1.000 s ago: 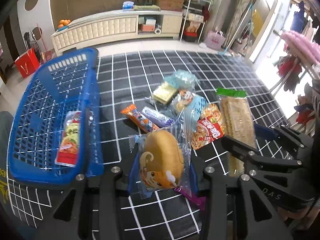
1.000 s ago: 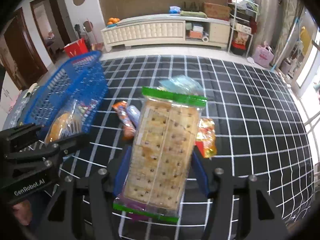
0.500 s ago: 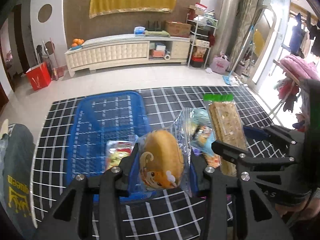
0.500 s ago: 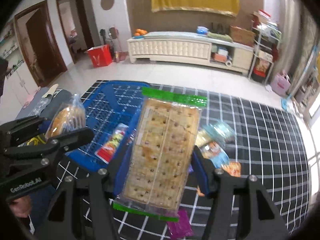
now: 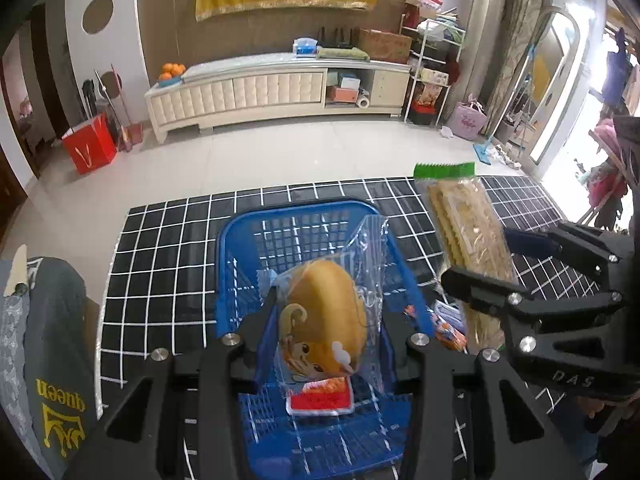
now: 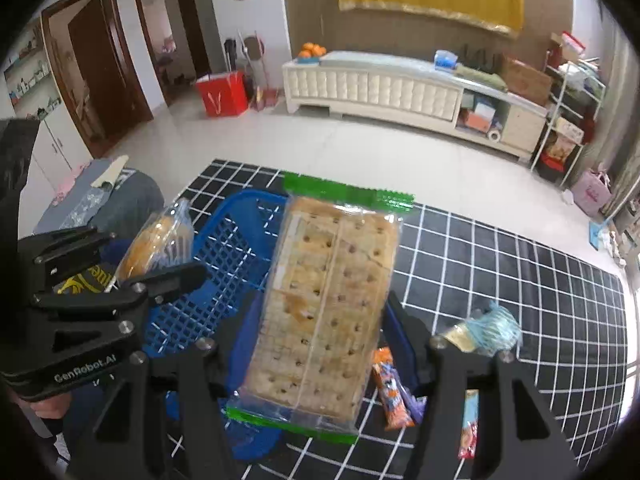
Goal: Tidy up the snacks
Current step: 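Carry the crackers and bread roll bag over the blue basket with both grippers, then open the right gripper to drop the cracker pack into the basket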
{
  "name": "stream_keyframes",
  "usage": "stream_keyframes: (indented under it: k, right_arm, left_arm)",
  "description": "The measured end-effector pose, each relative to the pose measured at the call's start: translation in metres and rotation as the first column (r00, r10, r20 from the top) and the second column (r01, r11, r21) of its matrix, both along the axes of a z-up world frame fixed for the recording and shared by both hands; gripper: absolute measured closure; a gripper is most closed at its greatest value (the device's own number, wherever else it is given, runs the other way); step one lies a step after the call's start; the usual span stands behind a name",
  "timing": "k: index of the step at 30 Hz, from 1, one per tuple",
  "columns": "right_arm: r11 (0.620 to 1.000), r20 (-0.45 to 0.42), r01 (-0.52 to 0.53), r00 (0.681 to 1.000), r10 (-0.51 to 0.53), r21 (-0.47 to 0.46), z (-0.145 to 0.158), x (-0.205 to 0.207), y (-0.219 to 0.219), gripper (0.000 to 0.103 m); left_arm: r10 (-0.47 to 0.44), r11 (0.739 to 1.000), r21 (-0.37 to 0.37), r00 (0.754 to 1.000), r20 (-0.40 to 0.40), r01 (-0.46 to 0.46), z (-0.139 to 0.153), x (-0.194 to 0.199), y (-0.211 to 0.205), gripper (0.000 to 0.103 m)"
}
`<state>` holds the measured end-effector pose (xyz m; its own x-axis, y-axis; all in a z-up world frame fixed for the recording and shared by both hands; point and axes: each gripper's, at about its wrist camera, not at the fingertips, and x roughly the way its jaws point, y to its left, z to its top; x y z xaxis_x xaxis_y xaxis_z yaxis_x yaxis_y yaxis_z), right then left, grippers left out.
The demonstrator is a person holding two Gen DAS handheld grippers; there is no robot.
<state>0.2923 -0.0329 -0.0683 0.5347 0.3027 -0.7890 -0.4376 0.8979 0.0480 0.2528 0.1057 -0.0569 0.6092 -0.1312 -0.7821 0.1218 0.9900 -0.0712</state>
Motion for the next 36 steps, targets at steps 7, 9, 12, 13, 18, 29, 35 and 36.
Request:
stream_keyframes:
  k: [7,9,12,13,18,29,35,36]
  right_arm:
    - [0.994,-0.061,-0.049,0.997,0.043,-0.101,-0.025,0.03,0.025,0.039]
    - [0.99,-0.073,-0.074,0.995,0.066,-0.117,-0.029,0.037,0.03,0.039]
    - [0.986,-0.103,-0.096,0.991,0.083,-0.133,-0.036,0.047,0.035,0.039]
    - [0.985,-0.112,-0.104,0.99,0.089,-0.138,-0.037,0.051,0.036,0.039]
    - [0.974,-0.129,-0.158,0.982,0.138,-0.165,-0.041,0.06,0.047,0.039]
    - [0.962,-0.118,-0.173,0.981,0.151,-0.209,-0.041,0.063,0.051,0.013]
    - [0.975,-0.106,-0.152,0.985,0.136,-0.163,-0.027,0.044,0.033,0.012]
    - [0.976,-0.107,-0.15,0.985,0.134,-0.16,-0.025,0.039,0.028,0.012]
  left_arm:
    - [0.003,1.0,0.021,0.998,-0.062,-0.002,-0.034,0.037,0.016,0.063]
    - [-0.003,1.0,0.015,0.997,-0.075,0.004,-0.04,0.042,0.02,0.062]
    - [-0.006,1.0,0.002,0.996,-0.089,0.006,-0.048,0.05,0.029,0.061]
    - [-0.007,1.0,-0.001,0.996,-0.091,0.007,-0.05,0.053,0.031,0.061]
    - [-0.031,1.0,-0.005,0.992,-0.12,0.031,-0.055,0.062,0.032,0.059]
    - [0.024,1.0,0.008,0.993,-0.116,-0.023,-0.047,0.052,0.035,0.059]
    - [0.016,1.0,0.028,0.994,-0.109,-0.013,-0.039,0.033,0.03,0.059]
    - [0.011,1.0,0.03,0.994,-0.105,-0.008,-0.036,0.028,0.025,0.059]
